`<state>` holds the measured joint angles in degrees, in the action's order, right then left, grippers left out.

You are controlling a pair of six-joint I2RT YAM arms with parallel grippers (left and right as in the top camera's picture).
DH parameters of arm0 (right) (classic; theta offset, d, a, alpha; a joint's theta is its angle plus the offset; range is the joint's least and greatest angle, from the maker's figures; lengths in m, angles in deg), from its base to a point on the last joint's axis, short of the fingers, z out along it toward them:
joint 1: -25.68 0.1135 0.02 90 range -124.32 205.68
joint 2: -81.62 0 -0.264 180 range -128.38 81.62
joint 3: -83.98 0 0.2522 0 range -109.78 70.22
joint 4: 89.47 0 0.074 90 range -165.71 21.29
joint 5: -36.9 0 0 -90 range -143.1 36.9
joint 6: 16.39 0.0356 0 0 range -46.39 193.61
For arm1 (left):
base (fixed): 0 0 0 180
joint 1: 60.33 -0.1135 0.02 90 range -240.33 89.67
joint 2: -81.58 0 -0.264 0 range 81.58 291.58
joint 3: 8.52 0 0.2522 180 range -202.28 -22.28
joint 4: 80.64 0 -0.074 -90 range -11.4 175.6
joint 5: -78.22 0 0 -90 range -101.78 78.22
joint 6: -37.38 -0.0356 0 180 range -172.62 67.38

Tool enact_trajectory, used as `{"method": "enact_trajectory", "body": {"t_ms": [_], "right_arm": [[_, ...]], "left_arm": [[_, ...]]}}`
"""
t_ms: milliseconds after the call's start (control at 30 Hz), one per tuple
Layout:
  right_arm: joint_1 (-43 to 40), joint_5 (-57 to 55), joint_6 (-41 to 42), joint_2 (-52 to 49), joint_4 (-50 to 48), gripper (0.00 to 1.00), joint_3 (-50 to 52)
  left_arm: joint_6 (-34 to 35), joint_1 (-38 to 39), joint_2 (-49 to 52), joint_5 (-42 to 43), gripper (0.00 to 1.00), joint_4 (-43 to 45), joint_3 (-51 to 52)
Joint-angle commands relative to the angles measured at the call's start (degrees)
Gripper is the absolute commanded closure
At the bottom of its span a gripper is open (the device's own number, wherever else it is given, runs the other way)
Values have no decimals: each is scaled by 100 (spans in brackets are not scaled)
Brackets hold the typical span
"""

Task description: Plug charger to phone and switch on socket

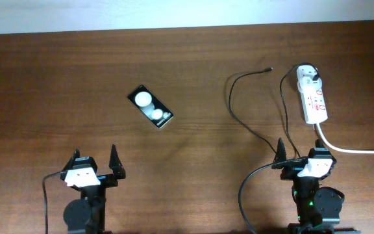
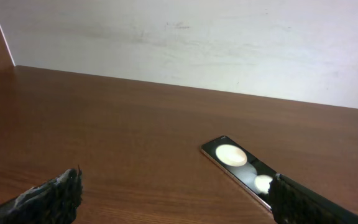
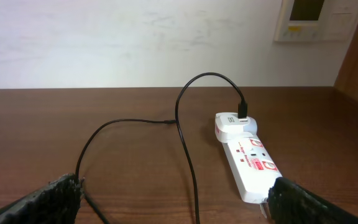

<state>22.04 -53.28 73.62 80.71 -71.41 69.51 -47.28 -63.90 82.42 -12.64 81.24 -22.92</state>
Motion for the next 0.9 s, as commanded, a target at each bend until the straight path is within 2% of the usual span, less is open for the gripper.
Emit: {"method": "enact_trajectory", "body": {"t_ms": [0,667,767,867], "right_arm": [[35,-48,20,59,24,1,39],[35,-48,20,61,24,1,39],[35,-48,20,59,24,1,39],[35,-48,22,59,24,1,39]], "left_arm": [[-96,-24,-55,-35,1,-28,15],[-96,-24,-55,-35,1,-28,15],[-378,-24,-55,-691,1,46,15],[-369,-24,-55,-796,1,48,15]]}}
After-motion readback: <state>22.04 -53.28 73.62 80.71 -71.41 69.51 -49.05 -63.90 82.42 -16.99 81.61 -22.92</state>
